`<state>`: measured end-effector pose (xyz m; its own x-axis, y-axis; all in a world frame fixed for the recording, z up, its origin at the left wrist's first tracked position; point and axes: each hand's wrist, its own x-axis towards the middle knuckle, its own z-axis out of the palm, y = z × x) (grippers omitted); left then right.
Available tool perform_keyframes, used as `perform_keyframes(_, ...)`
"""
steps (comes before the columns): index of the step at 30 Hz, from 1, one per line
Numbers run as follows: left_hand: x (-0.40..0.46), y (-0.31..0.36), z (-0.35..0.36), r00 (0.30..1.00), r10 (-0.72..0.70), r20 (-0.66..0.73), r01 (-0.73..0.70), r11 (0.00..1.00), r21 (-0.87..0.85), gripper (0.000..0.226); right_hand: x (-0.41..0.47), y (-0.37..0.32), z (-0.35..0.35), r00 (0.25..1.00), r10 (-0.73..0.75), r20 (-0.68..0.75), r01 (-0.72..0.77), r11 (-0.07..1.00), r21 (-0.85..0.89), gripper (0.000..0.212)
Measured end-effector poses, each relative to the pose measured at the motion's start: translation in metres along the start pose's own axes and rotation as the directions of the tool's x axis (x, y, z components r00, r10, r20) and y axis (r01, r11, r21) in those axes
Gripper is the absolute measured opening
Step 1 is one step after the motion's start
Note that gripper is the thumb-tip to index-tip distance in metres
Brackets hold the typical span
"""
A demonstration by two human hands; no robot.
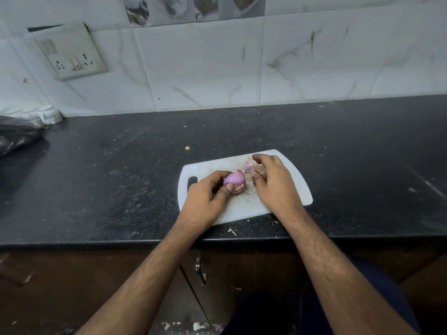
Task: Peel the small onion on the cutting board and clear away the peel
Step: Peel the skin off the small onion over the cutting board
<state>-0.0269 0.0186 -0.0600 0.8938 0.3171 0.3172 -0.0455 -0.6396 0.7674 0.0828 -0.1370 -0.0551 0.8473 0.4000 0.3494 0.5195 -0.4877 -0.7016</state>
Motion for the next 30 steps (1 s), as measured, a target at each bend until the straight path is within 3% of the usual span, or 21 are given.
perform_keyframes(4, 0.0, 0.001, 0.001, 0.999, 0.027, -0.045, -0.024, 0.998, 0.055, 0.019, -0.01, -0.005, -0.005, 0.995, -0.096, 0.035, 0.094, 0.993, 0.067, 0.019)
perform_keyframes(8, -0.002, 0.003, 0.001, 0.999, 0.013, -0.042, -0.014, 0.999, -0.04, 0.015, -0.016, -0.007, -0.007, 0.984, -0.106, 0.145, 0.097, 0.993, 0.07, 0.019)
perform_keyframes(22, -0.002, -0.001, -0.001, 0.998, 0.062, -0.014, -0.063, 0.997, -0.038, 0.023, -0.013, -0.006, -0.007, 0.987, -0.078, 0.144, 0.065, 0.993, 0.095, 0.024)
perform_keyframes(30, -0.001, 0.0, 0.0, 0.997, 0.079, -0.008, -0.079, 0.995, -0.059, 0.019, -0.014, -0.008, -0.008, 0.996, -0.036, 0.087, 0.025, 0.992, 0.124, 0.017)
